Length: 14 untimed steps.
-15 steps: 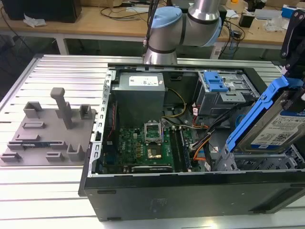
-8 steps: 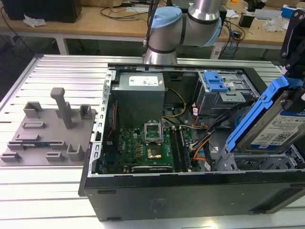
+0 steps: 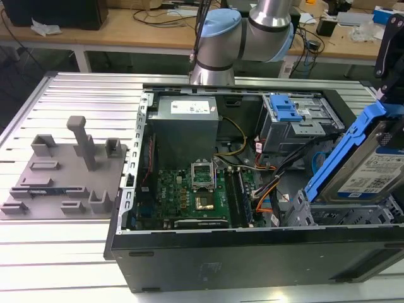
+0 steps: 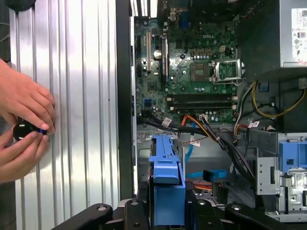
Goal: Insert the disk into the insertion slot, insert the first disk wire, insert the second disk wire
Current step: 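Insert the disk into the insertion slot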
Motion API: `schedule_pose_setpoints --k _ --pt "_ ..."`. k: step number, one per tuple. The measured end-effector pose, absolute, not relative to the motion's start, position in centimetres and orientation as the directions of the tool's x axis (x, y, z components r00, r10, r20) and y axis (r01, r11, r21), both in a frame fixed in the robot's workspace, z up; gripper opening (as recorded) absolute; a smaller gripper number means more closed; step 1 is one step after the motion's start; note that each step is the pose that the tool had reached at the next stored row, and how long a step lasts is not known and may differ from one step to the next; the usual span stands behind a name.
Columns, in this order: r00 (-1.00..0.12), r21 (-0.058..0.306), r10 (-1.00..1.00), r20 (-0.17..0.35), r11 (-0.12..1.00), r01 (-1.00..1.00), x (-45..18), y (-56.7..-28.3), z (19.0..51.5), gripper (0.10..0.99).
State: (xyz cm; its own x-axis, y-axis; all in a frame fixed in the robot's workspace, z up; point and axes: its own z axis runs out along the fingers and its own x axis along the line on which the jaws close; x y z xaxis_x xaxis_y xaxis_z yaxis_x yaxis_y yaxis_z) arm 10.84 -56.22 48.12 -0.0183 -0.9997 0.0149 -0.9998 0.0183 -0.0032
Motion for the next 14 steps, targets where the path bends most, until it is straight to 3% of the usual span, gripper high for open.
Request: schedule_pose_setpoints --k 6,8,14 --pt "-0.018 -0.026 -1.000 -0.025 0.019 -0.999 10.8 -56.2 48.1 0.369" --pt "-0.017 -0.065 -1.000 -0.025 0.018 -0.998 10.7 -55.9 48.1 0.369" --pt "-0.019 -0.069 -1.000 -0.021 0.020 -0.997 10.5 -55.1 47.9 0.369"
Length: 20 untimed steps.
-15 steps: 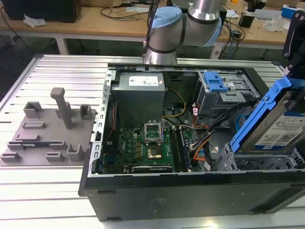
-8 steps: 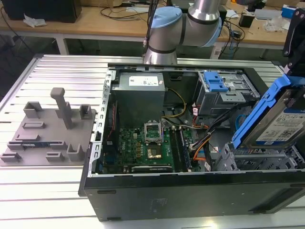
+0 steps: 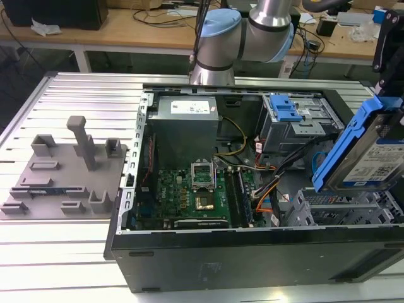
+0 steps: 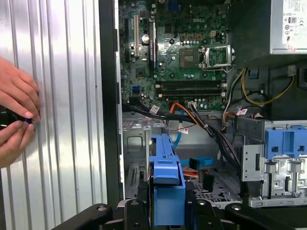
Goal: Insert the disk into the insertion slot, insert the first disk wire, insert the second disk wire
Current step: 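Insert the disk into the insertion slot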
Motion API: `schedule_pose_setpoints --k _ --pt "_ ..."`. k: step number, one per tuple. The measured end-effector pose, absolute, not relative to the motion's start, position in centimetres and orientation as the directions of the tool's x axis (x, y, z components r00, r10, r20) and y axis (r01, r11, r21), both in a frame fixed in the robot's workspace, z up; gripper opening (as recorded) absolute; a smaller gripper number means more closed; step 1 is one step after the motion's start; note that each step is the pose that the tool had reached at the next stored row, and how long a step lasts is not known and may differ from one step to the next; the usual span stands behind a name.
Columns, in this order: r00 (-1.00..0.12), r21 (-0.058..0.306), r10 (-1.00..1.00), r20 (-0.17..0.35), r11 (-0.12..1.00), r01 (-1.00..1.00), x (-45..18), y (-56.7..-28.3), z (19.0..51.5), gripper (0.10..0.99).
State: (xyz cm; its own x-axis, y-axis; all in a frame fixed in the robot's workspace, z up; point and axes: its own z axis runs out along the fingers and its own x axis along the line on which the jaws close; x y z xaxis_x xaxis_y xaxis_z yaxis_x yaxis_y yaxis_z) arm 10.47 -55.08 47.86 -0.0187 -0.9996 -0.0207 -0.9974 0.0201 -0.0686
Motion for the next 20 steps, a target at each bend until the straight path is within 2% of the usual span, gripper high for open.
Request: schedule_pose_setpoints --k 20 --pt "-0.020 -0.069 -1.000 -0.007 0.020 -0.997 10.3 -54.6 46.6 0.369"
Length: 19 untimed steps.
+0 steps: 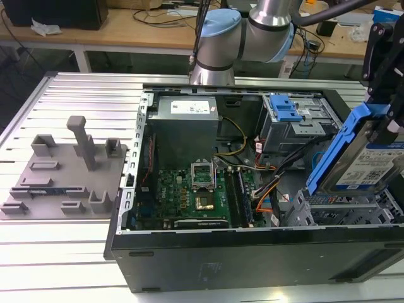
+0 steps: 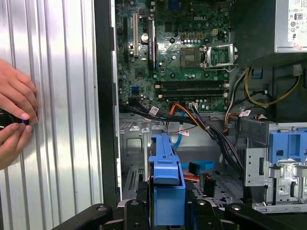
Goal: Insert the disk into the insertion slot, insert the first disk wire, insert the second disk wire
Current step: 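Insert the disk into the insertion slot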
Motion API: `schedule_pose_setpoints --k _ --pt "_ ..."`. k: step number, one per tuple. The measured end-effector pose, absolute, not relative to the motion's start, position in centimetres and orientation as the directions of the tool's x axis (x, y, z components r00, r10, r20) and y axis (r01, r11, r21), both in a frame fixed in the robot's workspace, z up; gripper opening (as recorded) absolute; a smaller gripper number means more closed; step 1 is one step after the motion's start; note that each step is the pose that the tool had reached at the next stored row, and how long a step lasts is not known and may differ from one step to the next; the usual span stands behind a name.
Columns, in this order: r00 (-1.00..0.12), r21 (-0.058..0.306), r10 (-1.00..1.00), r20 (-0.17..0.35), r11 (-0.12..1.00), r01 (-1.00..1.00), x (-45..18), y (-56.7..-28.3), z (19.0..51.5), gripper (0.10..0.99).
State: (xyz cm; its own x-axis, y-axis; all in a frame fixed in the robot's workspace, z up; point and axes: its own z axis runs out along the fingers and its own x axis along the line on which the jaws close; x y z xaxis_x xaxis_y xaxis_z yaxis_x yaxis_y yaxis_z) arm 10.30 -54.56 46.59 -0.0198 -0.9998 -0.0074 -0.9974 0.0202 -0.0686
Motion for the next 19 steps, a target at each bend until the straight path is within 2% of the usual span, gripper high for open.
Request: schedule_pose_setpoints --k 19 --pt "-0.020 -0.069 -1.000 -0.007 0.020 -0.997 10.30 -54.56 45.74 0.369"
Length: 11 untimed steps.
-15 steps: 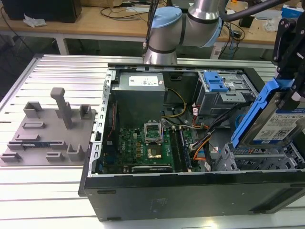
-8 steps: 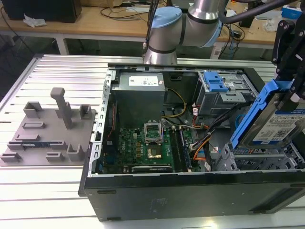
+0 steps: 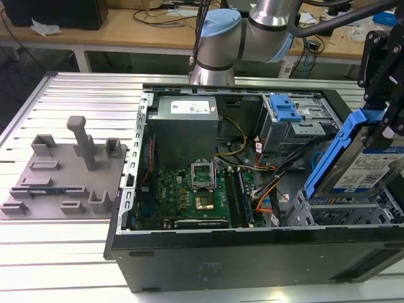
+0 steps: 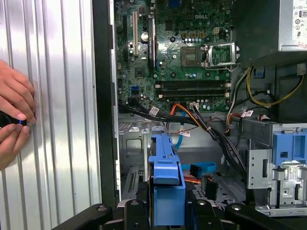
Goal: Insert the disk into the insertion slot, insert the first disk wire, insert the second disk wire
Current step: 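Insert the disk into the insertion slot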
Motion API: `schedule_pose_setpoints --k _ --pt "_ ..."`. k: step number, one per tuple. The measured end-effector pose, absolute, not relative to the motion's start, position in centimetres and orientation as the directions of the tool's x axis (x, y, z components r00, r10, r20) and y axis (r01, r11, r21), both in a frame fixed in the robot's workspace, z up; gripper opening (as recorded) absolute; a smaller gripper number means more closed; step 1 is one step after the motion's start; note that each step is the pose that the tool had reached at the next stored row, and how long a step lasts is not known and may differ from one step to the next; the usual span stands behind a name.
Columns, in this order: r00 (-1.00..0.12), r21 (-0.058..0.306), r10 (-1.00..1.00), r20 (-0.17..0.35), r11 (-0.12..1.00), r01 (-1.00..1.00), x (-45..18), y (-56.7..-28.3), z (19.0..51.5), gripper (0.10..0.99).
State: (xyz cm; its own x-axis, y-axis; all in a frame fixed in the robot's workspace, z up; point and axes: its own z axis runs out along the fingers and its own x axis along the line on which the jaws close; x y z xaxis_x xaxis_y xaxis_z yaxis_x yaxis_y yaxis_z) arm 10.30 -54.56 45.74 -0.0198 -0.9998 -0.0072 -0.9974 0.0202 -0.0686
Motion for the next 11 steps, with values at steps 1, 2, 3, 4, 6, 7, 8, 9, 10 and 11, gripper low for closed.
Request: schedule_pose_setpoints --k 1,2,3,4,6,7,8,9,10,11 --pt "-0.020 -0.069 -1.000 -0.007 0.020 -0.997 10.30 -54.56 45.70 0.369" --pt "-0.020 -0.069 -1.000 -0.007 0.020 -0.997 10.30 -54.56 45.63 0.369" --pt "-0.020 -0.069 -1.000 -0.007 0.020 -0.997 10.31 -54.56 45.59 0.369" --pt "-0.020 -0.069 -1.000 -0.007 0.020 -0.997 10.31 -54.56 45.54 0.369" --pt "-0.020 -0.069 -1.000 -0.007 0.020 -0.997 10.33 -54.56 45.43 0.369" --pt "-0.020 -0.069 -1.000 -0.007 0.020 -0.997 10.37 -54.56 45.36 0.369" --pt "-0.020 -0.069 -1.000 -0.007 0.020 -0.997 10.36 -54.56 45.30 0.369" --pt "-0.020 -0.068 -1.000 -0.007 0.020 -0.997 10.36 -54.56 45.24 0.369" --pt "-0.020 -0.069 -1.000 -0.007 0.020 -0.997 10.36 -54.56 45.17 0.369" --pt "-0.020 -0.069 -1.000 -0.007 0.020 -0.997 10.37 -54.56 45.11 0.369"
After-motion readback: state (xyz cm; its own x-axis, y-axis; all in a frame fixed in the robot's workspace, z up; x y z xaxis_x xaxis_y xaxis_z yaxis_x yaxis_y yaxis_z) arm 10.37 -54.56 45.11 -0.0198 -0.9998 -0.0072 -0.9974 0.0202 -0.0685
